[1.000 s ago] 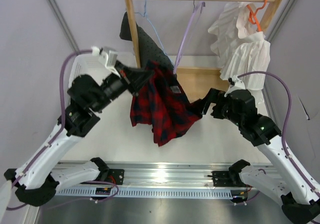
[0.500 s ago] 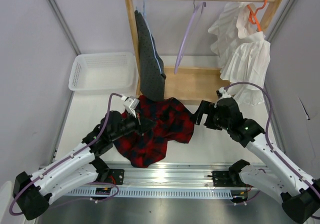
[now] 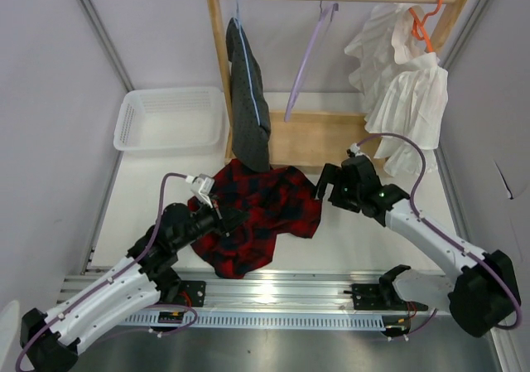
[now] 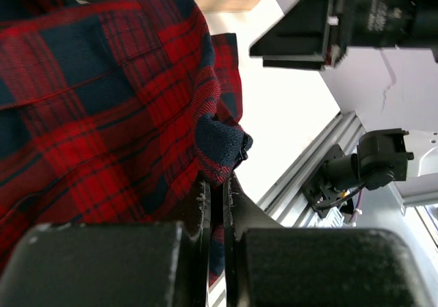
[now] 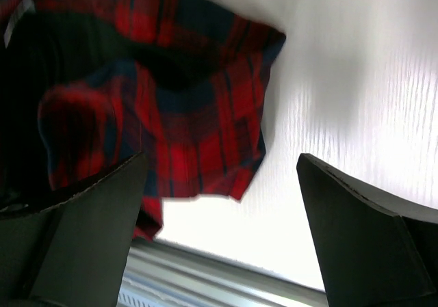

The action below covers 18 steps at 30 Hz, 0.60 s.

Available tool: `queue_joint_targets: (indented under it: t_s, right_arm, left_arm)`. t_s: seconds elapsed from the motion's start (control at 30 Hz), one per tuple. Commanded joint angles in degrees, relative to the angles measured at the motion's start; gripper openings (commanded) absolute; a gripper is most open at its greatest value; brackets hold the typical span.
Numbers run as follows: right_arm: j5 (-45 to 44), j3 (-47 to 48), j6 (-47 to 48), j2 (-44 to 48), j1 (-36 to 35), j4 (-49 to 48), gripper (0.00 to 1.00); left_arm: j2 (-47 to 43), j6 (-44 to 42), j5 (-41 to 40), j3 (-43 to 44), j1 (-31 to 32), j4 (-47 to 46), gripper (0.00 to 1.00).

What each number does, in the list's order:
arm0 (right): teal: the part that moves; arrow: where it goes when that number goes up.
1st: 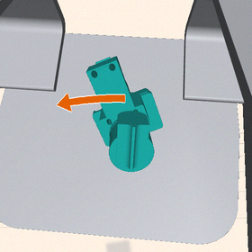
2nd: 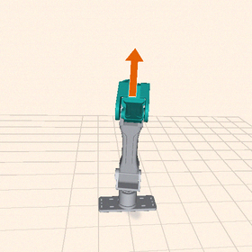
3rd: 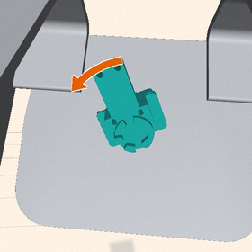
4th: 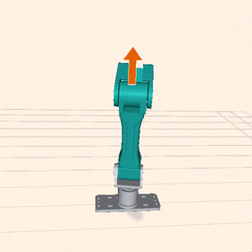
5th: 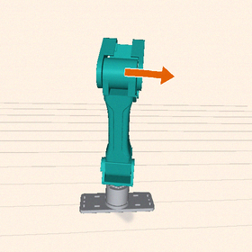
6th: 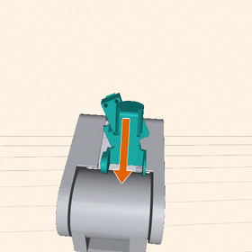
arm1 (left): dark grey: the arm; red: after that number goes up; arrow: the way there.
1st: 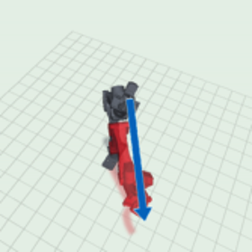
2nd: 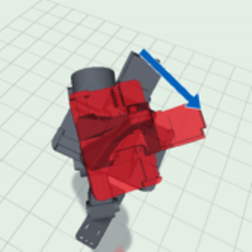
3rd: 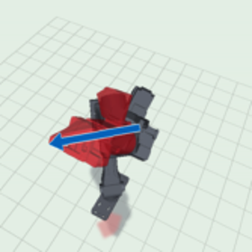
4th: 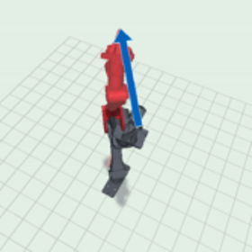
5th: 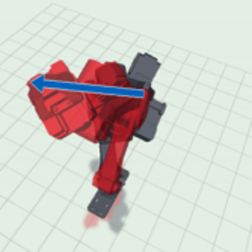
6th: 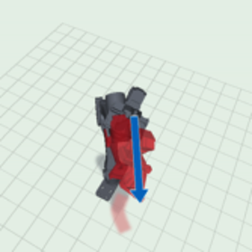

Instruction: Place the skirt on the hanger

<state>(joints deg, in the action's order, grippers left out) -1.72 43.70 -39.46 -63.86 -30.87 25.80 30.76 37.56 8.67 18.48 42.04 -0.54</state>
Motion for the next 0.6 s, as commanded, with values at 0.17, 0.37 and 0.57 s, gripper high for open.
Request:
queue_joint_targets:
  t_s: [0.17,0.37,0.57]
  right_arm:
    - [0.2,6.2,-4.9,-9.7,1.4,-8.7,0.96]
    - [0.7,6.5,-6.4,-13.4,1.7,-9.0,0.94]
    - [0.0,1.7,-7.8,-11.6,2.7,-9.4,0.88]
  left_arm:
    - [-2.2,1.4,-2.8,-0.6,0.3,6.2,0.0]
    - [-2.3,1.6,-3.7,0.0,0.2,7.2,0.0]
    - [-2.5,1.2,-5.0,0.6,0.2,7.5,0.0]
